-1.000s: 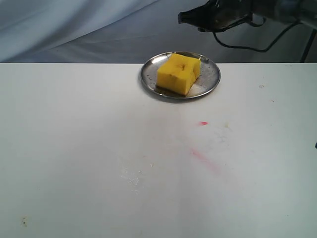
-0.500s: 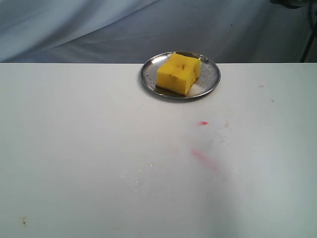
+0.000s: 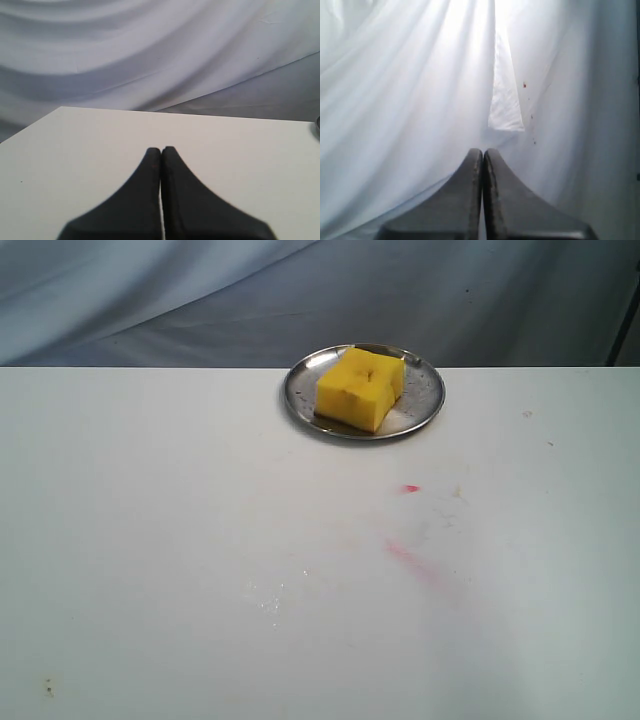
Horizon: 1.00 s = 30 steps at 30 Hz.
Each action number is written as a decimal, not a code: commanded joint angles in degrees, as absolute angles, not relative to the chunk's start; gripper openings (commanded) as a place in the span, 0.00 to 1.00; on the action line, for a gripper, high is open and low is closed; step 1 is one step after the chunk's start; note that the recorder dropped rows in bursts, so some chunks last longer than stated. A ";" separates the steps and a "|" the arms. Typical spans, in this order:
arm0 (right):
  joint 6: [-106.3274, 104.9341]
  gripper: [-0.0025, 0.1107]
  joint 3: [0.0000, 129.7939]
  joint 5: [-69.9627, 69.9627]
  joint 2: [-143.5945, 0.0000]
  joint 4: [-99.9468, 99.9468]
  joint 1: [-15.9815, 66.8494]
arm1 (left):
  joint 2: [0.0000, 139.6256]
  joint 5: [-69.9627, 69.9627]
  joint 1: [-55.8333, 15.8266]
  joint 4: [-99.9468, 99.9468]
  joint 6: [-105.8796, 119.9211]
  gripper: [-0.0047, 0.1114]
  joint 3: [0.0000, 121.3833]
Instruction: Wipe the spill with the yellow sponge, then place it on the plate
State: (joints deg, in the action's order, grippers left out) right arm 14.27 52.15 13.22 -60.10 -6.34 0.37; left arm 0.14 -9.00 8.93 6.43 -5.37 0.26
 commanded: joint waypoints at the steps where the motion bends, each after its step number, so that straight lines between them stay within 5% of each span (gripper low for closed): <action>1: 12.03 0.02 50.49 13.38 -52.03 -6.00 -0.16 | 0.00 -8.84 9.13 6.56 -5.62 0.04 0.00; 30: 12.03 0.02 50.49 10.23 -18.21 -9.10 0.00 | 0.00 -8.84 9.13 6.56 -5.62 0.04 0.00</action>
